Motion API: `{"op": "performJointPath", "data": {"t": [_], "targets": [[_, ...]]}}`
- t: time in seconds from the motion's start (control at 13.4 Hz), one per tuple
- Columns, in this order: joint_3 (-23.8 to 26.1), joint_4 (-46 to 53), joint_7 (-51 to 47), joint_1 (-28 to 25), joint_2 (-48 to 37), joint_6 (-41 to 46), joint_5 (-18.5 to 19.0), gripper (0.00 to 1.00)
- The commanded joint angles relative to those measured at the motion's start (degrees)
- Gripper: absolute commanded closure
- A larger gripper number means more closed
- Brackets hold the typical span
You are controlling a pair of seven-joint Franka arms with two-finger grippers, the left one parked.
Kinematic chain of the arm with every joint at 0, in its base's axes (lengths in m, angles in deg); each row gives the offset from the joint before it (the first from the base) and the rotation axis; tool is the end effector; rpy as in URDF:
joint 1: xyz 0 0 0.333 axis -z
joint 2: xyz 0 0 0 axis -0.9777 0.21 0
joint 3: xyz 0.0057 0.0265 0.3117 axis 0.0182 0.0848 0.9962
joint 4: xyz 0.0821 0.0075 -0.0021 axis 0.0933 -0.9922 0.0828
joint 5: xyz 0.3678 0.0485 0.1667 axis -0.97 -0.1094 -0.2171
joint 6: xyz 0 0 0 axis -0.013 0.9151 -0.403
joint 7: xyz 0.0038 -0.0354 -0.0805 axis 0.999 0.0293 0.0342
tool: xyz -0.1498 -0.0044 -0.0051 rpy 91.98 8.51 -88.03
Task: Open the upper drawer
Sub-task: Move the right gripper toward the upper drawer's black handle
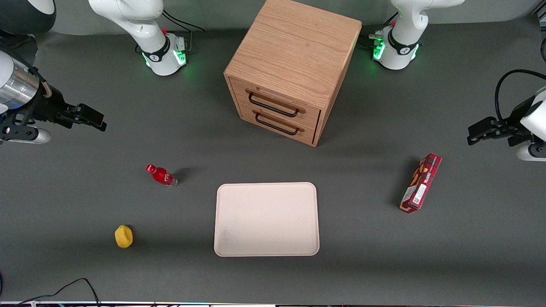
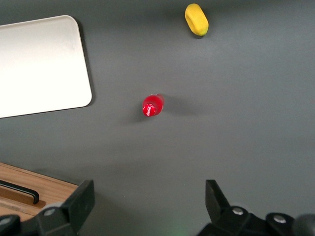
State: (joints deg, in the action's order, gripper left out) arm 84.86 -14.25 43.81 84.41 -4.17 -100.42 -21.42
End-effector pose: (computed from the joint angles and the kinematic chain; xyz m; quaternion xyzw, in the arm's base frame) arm 0.5654 0.0613 0.5675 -0.9972 0.0708 0.0213 0.0146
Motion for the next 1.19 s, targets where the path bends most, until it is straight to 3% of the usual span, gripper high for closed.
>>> {"op": "performJointPath", "data": {"t": [0.0,0.37,0.6,0.82,1.12], "targets": [[-0.2,-1.1,-0.7,-0.3,-1.2,0.3,-0.9,0.0],[0.5,0.1,-0.7,-3.5,0.2,-0.8,-1.7,0.0],[8.9,2.4,0.6,-4.7,4.3,-2.2,-6.7,0.0],[18.8,4.2,12.4,-5.1,9.5,-9.1,-6.5,0.0],[21.1,4.2,18.9,-12.7,17.9,-17.2,-6.4,0.0]]}}
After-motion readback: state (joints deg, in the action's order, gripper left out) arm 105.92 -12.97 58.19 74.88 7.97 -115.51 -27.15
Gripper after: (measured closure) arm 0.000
